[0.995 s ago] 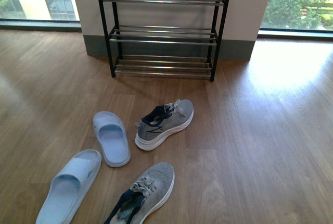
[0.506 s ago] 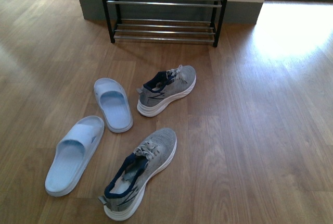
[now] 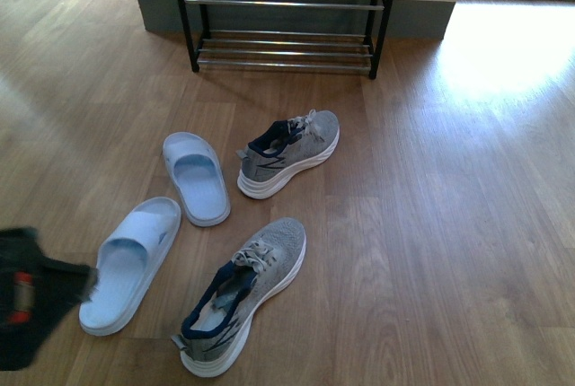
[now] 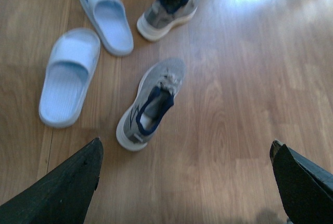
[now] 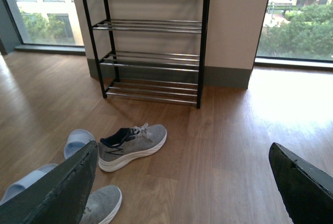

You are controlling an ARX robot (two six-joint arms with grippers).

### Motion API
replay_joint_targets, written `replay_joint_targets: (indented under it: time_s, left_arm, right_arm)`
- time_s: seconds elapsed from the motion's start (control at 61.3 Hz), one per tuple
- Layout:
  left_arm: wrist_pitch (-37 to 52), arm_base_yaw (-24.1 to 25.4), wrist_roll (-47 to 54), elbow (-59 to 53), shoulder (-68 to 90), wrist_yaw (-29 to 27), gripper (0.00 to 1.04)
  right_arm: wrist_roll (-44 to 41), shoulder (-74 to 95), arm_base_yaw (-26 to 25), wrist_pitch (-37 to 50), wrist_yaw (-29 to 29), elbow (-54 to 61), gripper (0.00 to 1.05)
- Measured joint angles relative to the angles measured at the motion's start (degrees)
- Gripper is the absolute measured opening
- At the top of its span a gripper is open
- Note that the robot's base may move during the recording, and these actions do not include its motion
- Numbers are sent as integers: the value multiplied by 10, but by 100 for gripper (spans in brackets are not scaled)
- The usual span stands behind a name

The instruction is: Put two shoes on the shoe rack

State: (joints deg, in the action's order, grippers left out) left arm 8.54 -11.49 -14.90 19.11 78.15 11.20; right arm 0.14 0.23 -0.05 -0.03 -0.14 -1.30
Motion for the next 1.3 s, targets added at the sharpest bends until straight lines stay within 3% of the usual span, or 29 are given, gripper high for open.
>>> replay_joint_targets:
  time_s: [0.147,0.31,0.832,1.305]
  left_arm:
    - [48,-21,79,85,291,-65,95]
    - [59,-37,153,171,461,-95,95]
    - [64,-64,243,324,594,-115,95]
    - [102,-82,240,453,728,-99,95]
  right_arm:
    - [0,0,0,0,1,0,95]
    - [0,0,0,0,1,0,95]
    - [0,0,0,0,1,0,95]
    - [0,0,0,0,1,0,95]
